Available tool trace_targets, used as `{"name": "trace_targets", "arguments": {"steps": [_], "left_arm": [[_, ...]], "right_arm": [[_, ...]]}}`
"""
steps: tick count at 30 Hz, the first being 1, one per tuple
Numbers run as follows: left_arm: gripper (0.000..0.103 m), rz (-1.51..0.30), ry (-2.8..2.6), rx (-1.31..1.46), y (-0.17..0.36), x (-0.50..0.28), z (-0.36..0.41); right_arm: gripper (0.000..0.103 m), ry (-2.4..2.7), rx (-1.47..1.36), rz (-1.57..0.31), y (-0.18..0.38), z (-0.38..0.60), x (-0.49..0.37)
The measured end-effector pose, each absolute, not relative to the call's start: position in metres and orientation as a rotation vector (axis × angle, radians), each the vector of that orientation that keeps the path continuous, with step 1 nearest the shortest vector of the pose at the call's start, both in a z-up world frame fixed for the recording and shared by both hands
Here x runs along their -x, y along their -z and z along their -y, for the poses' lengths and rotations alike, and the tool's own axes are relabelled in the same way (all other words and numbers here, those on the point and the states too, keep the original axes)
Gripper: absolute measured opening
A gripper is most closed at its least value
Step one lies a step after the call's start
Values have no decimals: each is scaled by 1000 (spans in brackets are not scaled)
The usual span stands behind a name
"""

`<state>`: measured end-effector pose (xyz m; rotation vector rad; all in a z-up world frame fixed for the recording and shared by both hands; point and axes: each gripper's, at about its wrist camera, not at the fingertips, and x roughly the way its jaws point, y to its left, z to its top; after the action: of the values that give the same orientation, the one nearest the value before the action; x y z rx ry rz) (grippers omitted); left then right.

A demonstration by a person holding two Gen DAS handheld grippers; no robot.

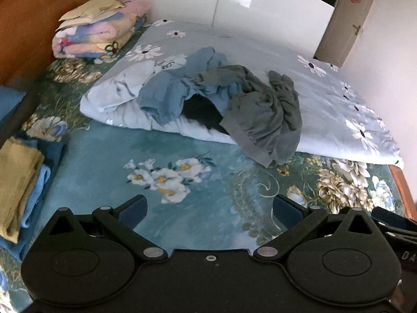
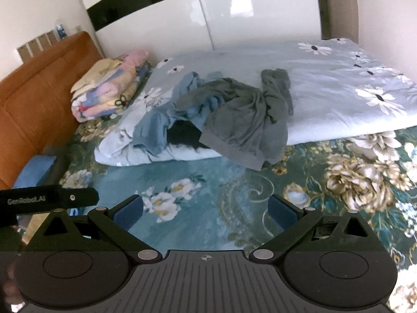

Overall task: Fold clothes
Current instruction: 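Move both grippers toward the clothes pile on the duvet, then grasp the dark grey sweatshirt hem with the left gripper while the right gripper grasps it too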

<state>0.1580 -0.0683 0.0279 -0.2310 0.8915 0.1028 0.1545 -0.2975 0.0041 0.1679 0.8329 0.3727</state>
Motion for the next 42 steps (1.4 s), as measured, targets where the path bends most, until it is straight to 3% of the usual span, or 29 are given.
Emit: {"name": "trace_targets", "arguments": {"steps": [16,25,34,37,42], "left_arm": [[101,-931,-200,211,-1,-215,98],[101,-862,-84,296,13,-237,80],[101,-806,-13,192,33,-275,76],[101,-810,-2,179,44,-292,76],[101,-813,18,161,65,-324,81]], "right_arm": [[102,-448,-229,-814,29,322,-217],[103,-457,-296,-823,48,326,-234],[102,-373,-279,-837,59,316,-245],[97,-328,-311,-866,68,317,-259],[96,-300,-338,-871,87,318,-281]]}}
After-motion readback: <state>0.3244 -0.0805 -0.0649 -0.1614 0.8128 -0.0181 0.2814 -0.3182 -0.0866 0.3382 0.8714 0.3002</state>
